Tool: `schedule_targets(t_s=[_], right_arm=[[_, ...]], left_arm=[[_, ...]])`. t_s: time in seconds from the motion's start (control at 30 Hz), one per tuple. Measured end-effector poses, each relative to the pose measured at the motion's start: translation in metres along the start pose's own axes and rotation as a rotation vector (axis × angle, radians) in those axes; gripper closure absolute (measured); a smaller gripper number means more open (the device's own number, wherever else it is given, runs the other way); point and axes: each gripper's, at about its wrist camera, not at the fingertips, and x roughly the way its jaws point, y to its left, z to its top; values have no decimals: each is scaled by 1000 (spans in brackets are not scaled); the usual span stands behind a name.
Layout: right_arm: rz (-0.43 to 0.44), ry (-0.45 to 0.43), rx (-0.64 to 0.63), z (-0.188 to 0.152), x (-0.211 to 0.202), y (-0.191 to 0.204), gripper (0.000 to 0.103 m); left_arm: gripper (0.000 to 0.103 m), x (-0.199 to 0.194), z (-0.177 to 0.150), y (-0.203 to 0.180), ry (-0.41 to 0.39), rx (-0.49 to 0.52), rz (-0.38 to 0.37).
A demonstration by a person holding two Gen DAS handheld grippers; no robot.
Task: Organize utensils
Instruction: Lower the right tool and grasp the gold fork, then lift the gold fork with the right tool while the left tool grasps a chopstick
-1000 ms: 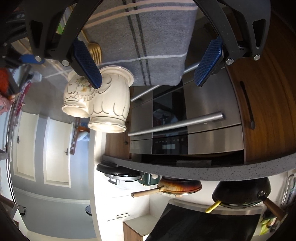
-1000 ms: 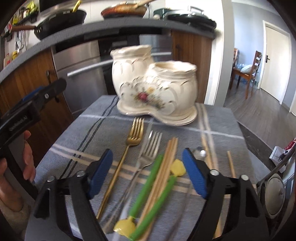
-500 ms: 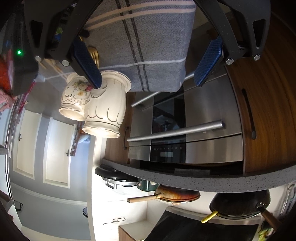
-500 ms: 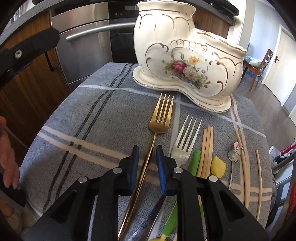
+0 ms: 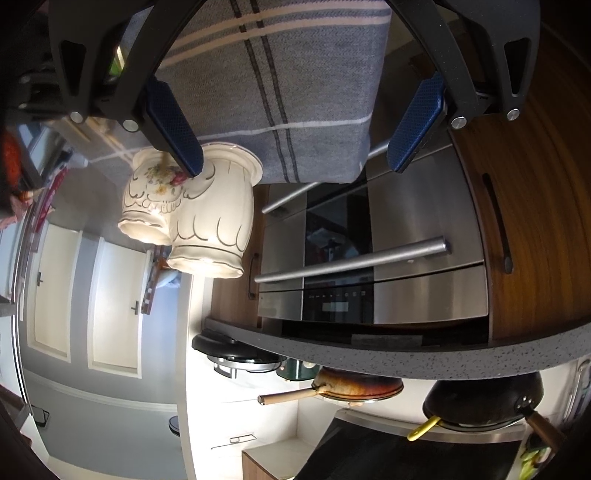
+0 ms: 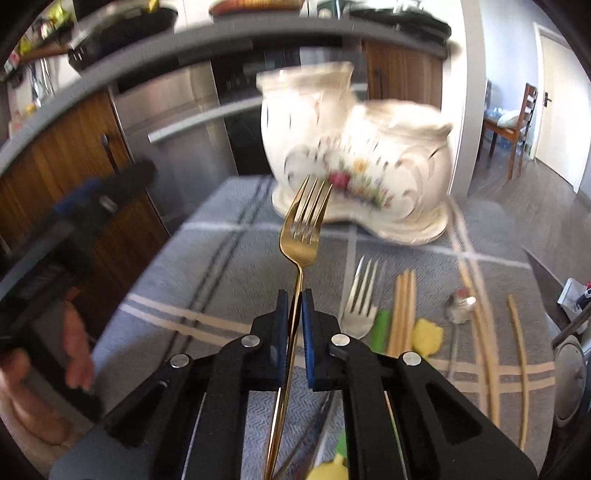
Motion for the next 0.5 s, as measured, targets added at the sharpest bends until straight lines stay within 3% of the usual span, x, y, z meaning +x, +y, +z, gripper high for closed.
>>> schedule_targets(t_s=[0.37,0.5], right_arm=[[77,-254,73,-5,-85,-41,97],[70,-344,88,-3,-110,-56,97]], left_arm=[[4,1,-8,-23,7,68,-11],[4,3,-8,-37,76,64,-82]])
